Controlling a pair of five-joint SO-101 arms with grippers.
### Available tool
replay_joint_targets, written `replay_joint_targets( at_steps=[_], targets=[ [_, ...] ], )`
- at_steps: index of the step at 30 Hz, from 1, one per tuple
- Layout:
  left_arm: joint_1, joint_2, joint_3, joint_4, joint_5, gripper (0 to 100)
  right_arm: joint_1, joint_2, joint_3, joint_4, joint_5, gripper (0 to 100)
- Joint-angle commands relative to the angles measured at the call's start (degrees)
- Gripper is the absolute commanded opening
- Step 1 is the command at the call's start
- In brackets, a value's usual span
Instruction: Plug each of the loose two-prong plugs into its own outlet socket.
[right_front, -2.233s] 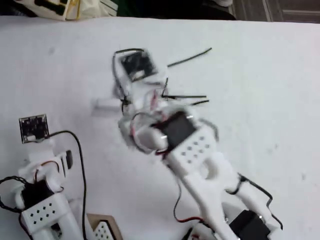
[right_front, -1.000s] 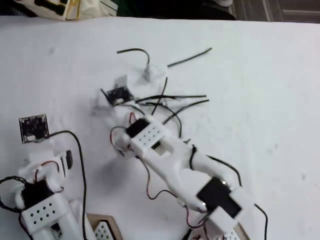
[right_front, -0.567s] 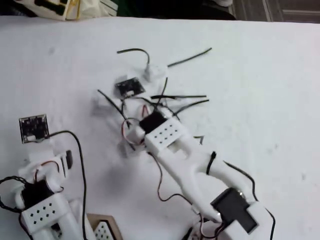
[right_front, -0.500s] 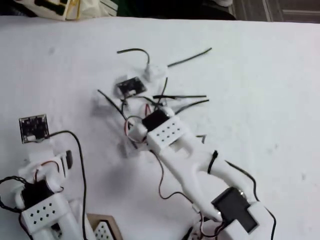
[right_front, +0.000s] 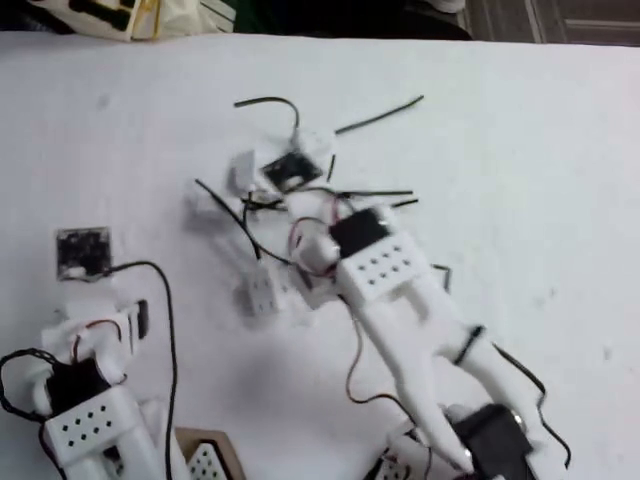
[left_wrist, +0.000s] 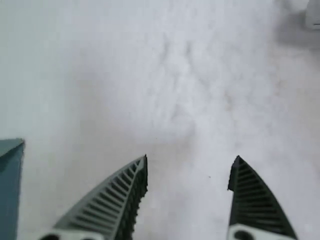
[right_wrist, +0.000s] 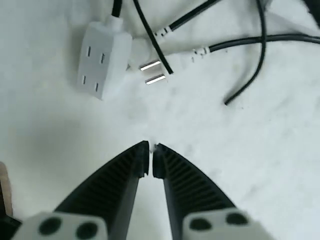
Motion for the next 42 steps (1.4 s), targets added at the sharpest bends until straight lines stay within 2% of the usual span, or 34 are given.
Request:
replay_joint_targets(
  at_steps=[1, 4, 8, 13, 17, 22, 25, 30, 35, 42],
  targets=[
    [3.74, -0.48, -4.75, -1.67, -6.59, 27, 5.93, -6.73, -2.2, 3.12, 0.44, 1.8],
    [7.69, -0.31, -8.79, -0.53, -3.78, 27, 11.74, -9.45, -0.35, 3.56, 0.44, 1.8],
    [16.4, 1.8, -15.21, 8.97, -0.7, 27, 17.45, -10.33, 3.52, 3.47, 0.44, 1.8],
    [25.27, 15.08, -26.29, 18.81, 5.36, 24, 23.16, -10.59, 6.68, 3.47, 0.53, 1.8],
    [29.49, 27.21, -33.23, 21.01, 16.44, 24, 26.51, -10.59, 8.18, 3.47, 0.53, 1.8],
    [33.8, 37.76, -35.34, 16.53, 31.12, 24, 30.99, -10.33, 8.88, 3.47, 3.25, 1.8],
    [36.26, 42.07, -35.34, 12.84, 36.75, 24, 33.54, -10.24, 8.97, 3.47, 4.84, 1.8],
    [40.84, 47.78, -35.43, 8.0, 42.81, 24, 36.97, -10.15, 8.97, 3.47, 4.92, 1.8],
    [45.23, 56.57, -35.87, 3.6, 49.14, 31, 37.23, -10.15, 9.32, 3.56, 4.92, 1.8],
    [45.93, 65.89, -35.96, -2.64, 50.64, 31, 36.97, -10.24, 10.73, 3.56, 4.92, 1.8]
  ],
)
